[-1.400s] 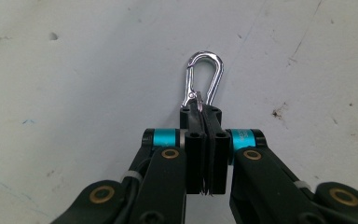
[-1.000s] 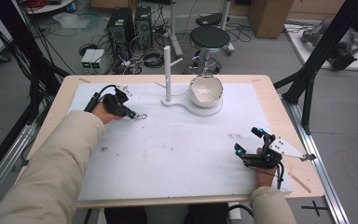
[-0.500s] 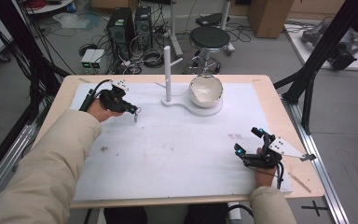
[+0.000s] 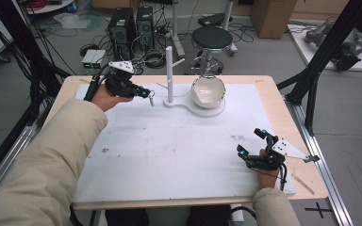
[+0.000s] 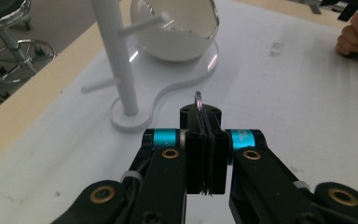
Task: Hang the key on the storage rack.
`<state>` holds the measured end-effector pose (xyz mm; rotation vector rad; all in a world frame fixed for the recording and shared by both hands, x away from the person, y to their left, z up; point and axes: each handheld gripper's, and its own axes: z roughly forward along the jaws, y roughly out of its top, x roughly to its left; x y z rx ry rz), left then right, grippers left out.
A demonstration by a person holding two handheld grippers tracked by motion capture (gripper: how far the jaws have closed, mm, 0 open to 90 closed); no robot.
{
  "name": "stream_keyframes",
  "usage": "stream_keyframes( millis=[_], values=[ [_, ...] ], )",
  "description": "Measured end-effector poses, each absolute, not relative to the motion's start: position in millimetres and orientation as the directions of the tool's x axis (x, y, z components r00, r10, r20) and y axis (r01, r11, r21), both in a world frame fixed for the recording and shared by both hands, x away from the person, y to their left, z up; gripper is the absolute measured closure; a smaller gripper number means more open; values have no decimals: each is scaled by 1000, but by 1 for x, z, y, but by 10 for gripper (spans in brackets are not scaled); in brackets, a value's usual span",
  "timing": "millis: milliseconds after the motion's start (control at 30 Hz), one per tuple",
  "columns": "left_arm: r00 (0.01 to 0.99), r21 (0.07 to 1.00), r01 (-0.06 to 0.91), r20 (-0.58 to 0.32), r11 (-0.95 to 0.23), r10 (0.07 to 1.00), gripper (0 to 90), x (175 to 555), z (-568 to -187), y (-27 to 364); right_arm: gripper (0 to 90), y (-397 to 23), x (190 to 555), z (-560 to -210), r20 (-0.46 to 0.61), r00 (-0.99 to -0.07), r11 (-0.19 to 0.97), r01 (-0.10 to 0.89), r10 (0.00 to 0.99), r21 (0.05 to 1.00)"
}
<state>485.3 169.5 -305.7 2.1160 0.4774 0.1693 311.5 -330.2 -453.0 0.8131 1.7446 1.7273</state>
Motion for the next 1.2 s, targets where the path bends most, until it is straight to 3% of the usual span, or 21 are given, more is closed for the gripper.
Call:
stream_keyframes(
  millis=[500,1200],
  values=[
    [931,861,232,-62,-453,360,885,502,-278,138,5,-330,311,-453,42,-664,-14,47,747,999],
    [916,865,284,-116,-414,385,884,525,-300,126,5,-330,312,-453,35,-667,-10,42,745,999]
  ],
)
